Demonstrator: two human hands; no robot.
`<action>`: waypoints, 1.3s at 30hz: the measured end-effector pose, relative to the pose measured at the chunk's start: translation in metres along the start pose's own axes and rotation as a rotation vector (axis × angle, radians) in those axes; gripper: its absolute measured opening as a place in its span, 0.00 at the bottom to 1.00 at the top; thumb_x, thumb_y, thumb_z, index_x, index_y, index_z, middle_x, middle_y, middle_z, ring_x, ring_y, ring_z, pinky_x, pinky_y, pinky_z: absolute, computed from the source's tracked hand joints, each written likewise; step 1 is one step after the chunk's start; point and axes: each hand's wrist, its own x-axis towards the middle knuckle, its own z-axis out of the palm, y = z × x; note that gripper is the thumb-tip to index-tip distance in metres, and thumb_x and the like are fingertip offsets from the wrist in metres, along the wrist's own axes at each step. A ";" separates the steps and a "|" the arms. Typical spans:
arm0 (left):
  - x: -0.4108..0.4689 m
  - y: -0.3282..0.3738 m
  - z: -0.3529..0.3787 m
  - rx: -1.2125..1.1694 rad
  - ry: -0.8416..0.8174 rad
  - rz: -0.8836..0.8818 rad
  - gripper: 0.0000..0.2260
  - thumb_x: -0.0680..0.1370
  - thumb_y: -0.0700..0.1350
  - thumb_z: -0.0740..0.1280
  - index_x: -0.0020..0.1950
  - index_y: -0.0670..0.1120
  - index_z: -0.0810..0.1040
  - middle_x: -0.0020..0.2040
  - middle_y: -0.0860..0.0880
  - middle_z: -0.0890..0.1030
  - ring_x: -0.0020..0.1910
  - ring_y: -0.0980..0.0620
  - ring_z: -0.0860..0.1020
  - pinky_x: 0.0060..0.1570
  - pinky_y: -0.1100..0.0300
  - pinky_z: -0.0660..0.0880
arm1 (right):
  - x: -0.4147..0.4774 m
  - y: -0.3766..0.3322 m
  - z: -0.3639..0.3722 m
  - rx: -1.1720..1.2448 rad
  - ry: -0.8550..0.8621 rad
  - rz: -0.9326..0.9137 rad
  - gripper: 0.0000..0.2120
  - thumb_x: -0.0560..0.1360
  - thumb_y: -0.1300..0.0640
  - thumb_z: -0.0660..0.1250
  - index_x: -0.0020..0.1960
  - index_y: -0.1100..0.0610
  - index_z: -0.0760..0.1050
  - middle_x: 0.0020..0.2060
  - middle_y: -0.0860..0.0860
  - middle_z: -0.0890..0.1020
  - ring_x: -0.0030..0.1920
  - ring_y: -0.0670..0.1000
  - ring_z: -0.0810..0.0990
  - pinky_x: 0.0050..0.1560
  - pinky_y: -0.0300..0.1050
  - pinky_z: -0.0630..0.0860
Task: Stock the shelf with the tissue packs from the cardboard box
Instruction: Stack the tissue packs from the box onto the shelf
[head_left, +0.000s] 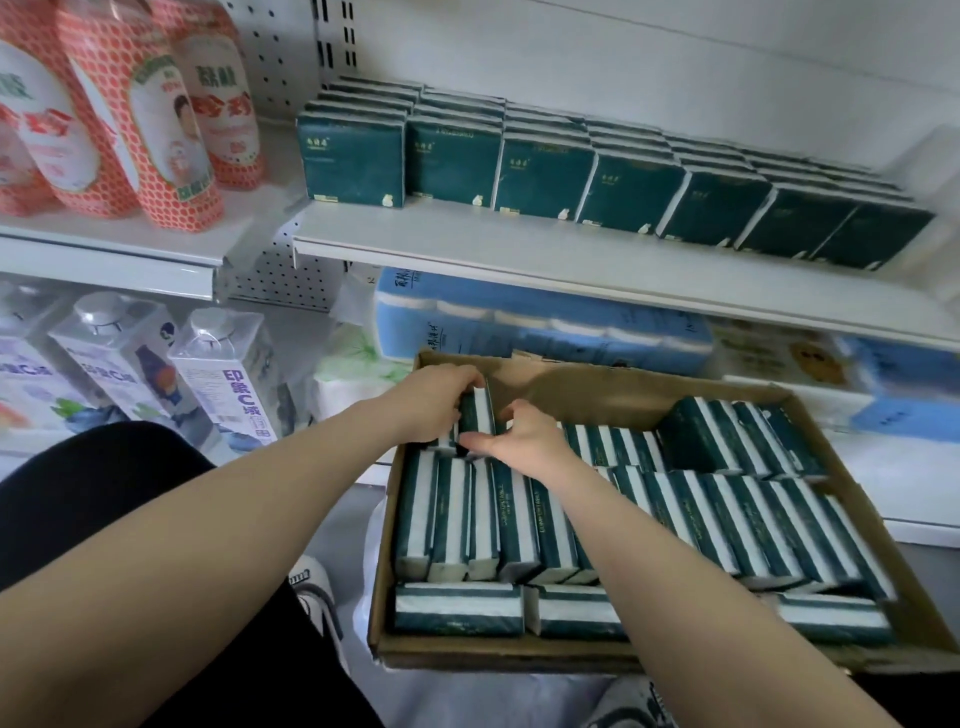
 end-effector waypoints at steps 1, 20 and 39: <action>0.000 0.000 0.001 0.001 0.000 -0.001 0.22 0.77 0.37 0.64 0.71 0.45 0.69 0.63 0.44 0.76 0.59 0.46 0.76 0.58 0.57 0.72 | 0.000 0.000 0.000 -0.002 0.001 0.000 0.36 0.70 0.39 0.73 0.69 0.58 0.68 0.64 0.54 0.75 0.61 0.55 0.76 0.55 0.48 0.75; -0.002 0.015 -0.050 -0.342 0.222 -0.055 0.22 0.77 0.45 0.70 0.70 0.50 0.71 0.61 0.51 0.78 0.56 0.51 0.77 0.60 0.58 0.72 | -0.024 -0.020 -0.077 0.309 0.305 -0.231 0.09 0.76 0.56 0.64 0.56 0.50 0.75 0.50 0.48 0.81 0.50 0.49 0.80 0.47 0.45 0.77; 0.038 -0.023 -0.141 -0.686 0.698 -0.175 0.17 0.77 0.44 0.70 0.63 0.45 0.71 0.59 0.47 0.79 0.46 0.50 0.79 0.35 0.69 0.75 | 0.035 -0.113 -0.126 0.595 0.450 -0.434 0.20 0.77 0.53 0.71 0.67 0.52 0.71 0.54 0.47 0.79 0.53 0.50 0.80 0.58 0.48 0.78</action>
